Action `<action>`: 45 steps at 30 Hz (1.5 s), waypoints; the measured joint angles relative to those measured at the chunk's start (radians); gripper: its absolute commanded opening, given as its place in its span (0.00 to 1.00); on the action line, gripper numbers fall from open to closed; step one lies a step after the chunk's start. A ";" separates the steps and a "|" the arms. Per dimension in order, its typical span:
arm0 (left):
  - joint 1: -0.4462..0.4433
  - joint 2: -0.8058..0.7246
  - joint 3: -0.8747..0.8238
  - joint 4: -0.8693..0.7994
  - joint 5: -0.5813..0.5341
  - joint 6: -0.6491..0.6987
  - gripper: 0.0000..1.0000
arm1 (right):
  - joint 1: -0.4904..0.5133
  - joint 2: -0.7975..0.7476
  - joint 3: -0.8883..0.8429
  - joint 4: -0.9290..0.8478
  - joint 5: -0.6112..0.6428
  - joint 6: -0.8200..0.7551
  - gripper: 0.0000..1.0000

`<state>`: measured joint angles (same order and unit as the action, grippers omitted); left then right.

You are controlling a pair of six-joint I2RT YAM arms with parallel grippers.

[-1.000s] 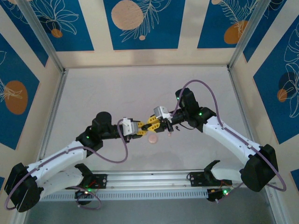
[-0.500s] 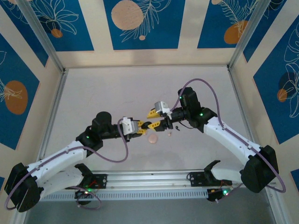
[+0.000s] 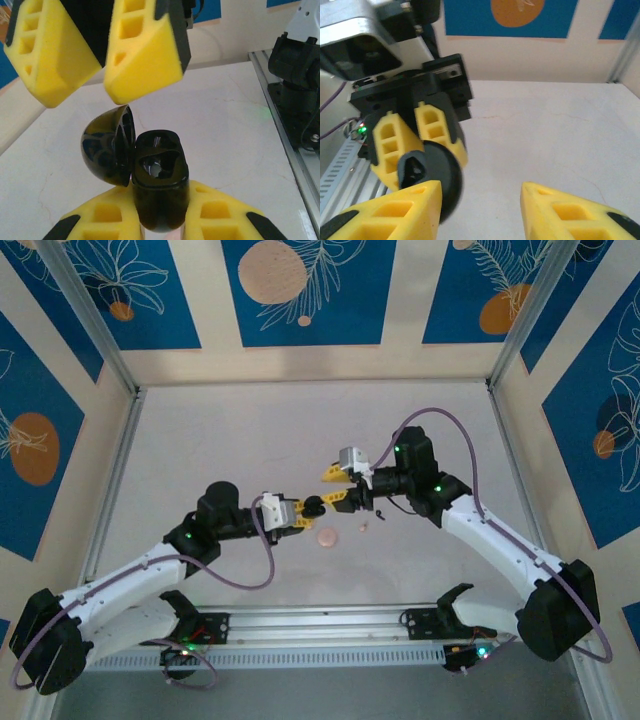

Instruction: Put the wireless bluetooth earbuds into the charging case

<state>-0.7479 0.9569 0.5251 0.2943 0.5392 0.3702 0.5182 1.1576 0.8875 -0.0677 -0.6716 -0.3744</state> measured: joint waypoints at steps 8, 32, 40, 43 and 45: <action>0.000 0.037 -0.163 0.228 -0.132 -0.068 0.14 | -0.090 -0.022 0.025 -0.085 0.129 0.249 0.48; 0.002 0.177 -0.198 0.344 -0.118 -0.110 0.16 | -0.214 0.493 0.331 -0.799 0.659 0.382 0.44; 0.002 0.177 -0.197 0.322 -0.087 -0.110 0.16 | -0.164 0.632 0.388 -0.855 0.727 0.339 0.44; 0.002 0.174 -0.193 0.310 -0.078 -0.109 0.16 | -0.153 0.670 0.400 -0.871 0.752 0.327 0.41; 0.002 0.167 -0.190 0.300 -0.074 -0.107 0.16 | -0.151 0.689 0.403 -0.877 0.763 0.321 0.40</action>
<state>-0.7464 1.1244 0.3355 0.5945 0.4648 0.2634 0.3676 1.8465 1.2903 -0.9447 0.0910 -0.0536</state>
